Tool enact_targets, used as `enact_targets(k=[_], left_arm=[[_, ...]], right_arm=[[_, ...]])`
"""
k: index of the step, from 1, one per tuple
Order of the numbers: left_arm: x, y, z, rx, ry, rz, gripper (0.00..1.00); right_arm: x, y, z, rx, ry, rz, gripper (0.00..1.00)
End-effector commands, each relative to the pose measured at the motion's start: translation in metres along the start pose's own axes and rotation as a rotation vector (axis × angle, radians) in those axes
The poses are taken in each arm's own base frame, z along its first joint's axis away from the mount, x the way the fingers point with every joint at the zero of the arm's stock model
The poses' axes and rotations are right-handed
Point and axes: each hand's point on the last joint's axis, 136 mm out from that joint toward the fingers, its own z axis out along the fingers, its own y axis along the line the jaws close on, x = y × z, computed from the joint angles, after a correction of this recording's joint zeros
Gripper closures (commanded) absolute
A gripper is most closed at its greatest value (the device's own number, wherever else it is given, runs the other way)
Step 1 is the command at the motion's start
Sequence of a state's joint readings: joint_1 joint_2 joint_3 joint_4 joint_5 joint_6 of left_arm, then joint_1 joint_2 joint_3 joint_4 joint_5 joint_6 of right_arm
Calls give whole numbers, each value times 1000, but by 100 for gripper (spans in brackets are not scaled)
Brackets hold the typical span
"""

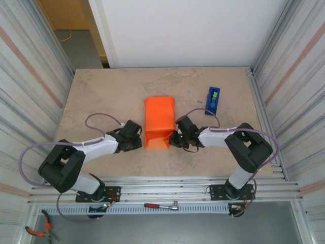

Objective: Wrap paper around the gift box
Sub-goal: Fold the wrapping paper for the gift box.

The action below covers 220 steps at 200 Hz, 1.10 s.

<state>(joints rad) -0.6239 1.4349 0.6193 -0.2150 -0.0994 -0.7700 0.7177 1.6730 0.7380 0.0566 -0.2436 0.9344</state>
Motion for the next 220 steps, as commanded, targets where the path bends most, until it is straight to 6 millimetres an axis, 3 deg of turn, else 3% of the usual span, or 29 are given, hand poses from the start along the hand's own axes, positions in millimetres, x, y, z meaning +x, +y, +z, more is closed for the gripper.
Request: enact_targets(k=[1, 86, 158, 220], left_arm=[[-3, -25, 9, 79, 0, 39, 84], [6, -38, 14, 93, 17, 67, 86], [1, -61, 5, 142, -10, 85, 87], [0, -69, -1, 158, -28, 86, 88]], right_arm=[[9, -17, 1, 49, 33, 22, 100], [8, -14, 0, 45, 28, 25, 100], [9, -16, 1, 48, 33, 27, 100], [11, -16, 2, 47, 37, 24, 100]])
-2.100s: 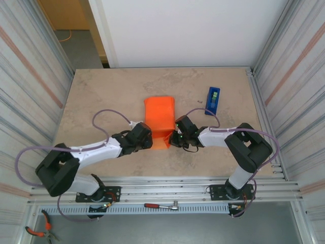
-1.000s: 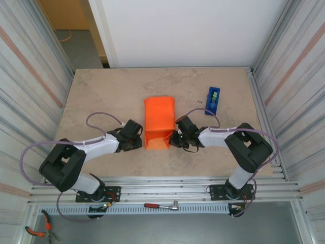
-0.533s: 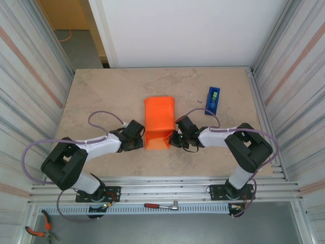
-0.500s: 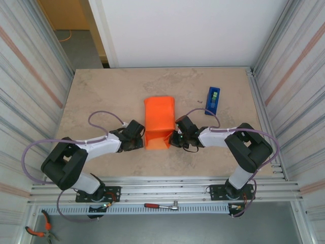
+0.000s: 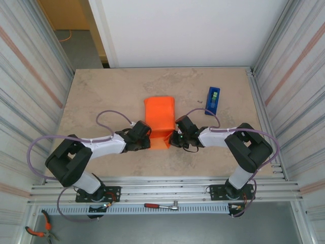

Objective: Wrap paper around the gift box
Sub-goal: Fold the wrapping paper for the gift box.

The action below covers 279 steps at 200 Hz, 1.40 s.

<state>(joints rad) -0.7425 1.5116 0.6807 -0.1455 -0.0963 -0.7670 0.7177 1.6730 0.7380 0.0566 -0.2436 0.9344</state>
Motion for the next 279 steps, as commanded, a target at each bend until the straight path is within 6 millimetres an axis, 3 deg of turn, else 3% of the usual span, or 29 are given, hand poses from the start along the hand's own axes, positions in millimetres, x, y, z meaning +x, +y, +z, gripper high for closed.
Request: enact_targets(k=[1, 66, 222, 279], left_arm=[[-10, -20, -4, 72, -28, -16, 88], [-7, -21, 0, 83, -44, -17, 88], [-34, -51, 10, 181, -162, 25, 88], [-21, -53, 21, 166, -155, 38, 90]], right_arm=[[11, -16, 2, 47, 37, 25, 100], [12, -16, 4, 46, 43, 23, 100], [15, -19, 10, 69, 64, 27, 100], [14, -13, 7, 64, 63, 22, 100]])
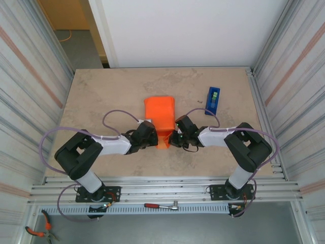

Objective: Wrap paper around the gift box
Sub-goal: Fold the wrapping paper for the gift box.

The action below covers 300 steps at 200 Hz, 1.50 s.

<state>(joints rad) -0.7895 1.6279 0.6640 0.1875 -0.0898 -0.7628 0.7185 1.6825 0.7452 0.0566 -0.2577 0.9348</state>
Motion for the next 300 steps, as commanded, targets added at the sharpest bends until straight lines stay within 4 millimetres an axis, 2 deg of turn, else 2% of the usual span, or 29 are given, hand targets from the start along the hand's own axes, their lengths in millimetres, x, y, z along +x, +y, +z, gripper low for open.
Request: enact_targets(k=[1, 26, 71, 112, 148, 174, 235, 270, 300], left_arm=[[-4, -7, 1, 3, -31, 17, 90], [-7, -9, -9, 12, -34, 18, 89], [-24, -21, -47, 62, -79, 24, 83], [-28, -17, -68, 70, -91, 6, 78], [-34, 4, -69, 39, -92, -39, 71], [-36, 19, -68, 12, -85, -67, 71], [-19, 38, -66, -30, -53, -69, 86], [-12, 39, -68, -12, -68, -73, 89], [-9, 30, -65, 22, -69, -55, 92]], right_arm=[[12, -14, 5, 69, 49, 23, 100], [5, -7, -6, 55, 29, 17, 100], [-11, 4, -35, 22, -42, 12, 100], [-9, 10, -39, 23, -41, -52, 100], [-10, 18, -30, -8, -37, -66, 100], [-15, 24, -21, -32, -40, -55, 100], [-27, 24, 0, -53, -41, -18, 100], [-27, 18, 1, -57, -34, -3, 100], [-24, 16, -2, -58, -28, -3, 100]])
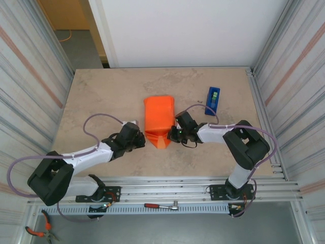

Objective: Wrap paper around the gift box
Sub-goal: Fold the wrapping paper for the gift box.

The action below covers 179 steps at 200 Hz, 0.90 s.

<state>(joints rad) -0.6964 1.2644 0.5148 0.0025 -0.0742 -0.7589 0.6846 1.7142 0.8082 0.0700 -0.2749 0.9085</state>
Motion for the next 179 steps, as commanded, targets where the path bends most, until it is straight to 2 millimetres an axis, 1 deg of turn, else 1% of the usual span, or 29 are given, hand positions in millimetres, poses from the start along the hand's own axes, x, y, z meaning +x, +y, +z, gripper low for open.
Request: enact_targets(k=[1, 33, 74, 90, 105, 121, 179], left_arm=[[-1, -11, 0, 43, -19, 13, 92], [1, -26, 11, 83, -4, 35, 94], [1, -44, 29, 106, 16, 74, 97], [-1, -45, 34, 91, 6, 90, 98], [-2, -42, 39, 61, -7, 105, 99], [-5, -40, 41, 42, -21, 118, 100], [-4, -31, 46, -12, -17, 175, 100]], right_arm=[[0, 2, -2, -19, 4, 9, 100], [3, 0, -4, -17, 9, 8, 100], [6, -2, -1, -8, 17, 9, 100], [7, -2, -1, -8, 19, 7, 100], [7, -1, 0, -6, 21, 6, 100], [8, -1, 0, -5, 23, 4, 100], [9, -2, 1, -2, 25, 4, 100]])
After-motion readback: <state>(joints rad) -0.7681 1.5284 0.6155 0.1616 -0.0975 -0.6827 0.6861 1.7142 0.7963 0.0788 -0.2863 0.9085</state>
